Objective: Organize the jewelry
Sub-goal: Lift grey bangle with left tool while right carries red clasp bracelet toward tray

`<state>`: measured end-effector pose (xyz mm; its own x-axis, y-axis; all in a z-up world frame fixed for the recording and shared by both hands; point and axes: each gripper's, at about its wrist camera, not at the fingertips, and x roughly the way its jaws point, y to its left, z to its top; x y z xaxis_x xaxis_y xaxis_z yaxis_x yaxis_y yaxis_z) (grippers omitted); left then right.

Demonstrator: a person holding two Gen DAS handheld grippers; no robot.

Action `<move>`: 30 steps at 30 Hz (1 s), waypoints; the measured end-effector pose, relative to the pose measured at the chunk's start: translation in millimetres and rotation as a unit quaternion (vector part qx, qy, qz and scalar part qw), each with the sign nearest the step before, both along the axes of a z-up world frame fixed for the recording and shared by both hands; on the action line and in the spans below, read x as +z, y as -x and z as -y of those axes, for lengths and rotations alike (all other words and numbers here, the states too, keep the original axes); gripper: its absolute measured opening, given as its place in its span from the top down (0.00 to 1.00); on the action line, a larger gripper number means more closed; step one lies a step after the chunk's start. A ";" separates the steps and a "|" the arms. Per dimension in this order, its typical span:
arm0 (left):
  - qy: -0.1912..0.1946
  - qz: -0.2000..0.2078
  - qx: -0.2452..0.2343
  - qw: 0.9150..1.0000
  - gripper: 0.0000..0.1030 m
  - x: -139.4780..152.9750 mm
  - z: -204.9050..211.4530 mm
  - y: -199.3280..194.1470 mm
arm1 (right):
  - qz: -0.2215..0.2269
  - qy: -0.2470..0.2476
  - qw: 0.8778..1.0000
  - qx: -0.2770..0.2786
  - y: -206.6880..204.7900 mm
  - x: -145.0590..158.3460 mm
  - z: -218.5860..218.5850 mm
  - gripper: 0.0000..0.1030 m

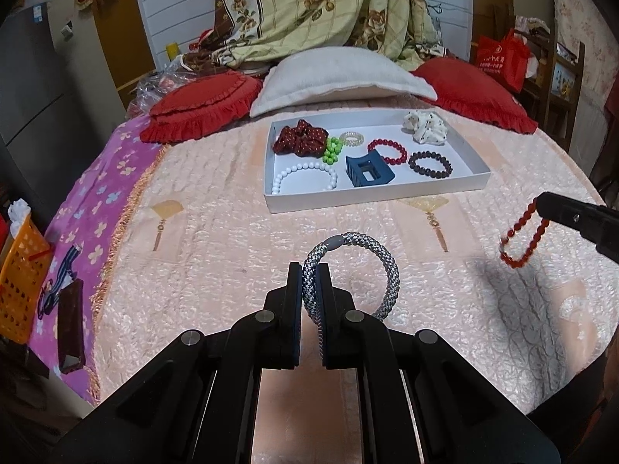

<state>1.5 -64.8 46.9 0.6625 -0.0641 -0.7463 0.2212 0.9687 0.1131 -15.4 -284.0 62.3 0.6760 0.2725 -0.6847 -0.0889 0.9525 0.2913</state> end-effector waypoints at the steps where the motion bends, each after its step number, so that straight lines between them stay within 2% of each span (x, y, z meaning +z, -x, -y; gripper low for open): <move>1: -0.001 -0.002 -0.001 1.000 0.95 -1.7 1.9 -2.4 | -0.001 -0.002 1.000 -0.001 -2.3 -1.1 1.8 0.93; 14: -0.014 -0.021 -0.005 1.000 0.95 -16.9 15.1 -21.9 | -0.016 -0.014 1.000 -0.013 -22.0 -17.7 19.6 0.93; 30: -0.023 -0.018 -0.001 1.000 0.95 -10.9 12.4 -42.2 | -0.026 -0.020 0.999 -0.019 -43.2 -24.5 35.1 0.93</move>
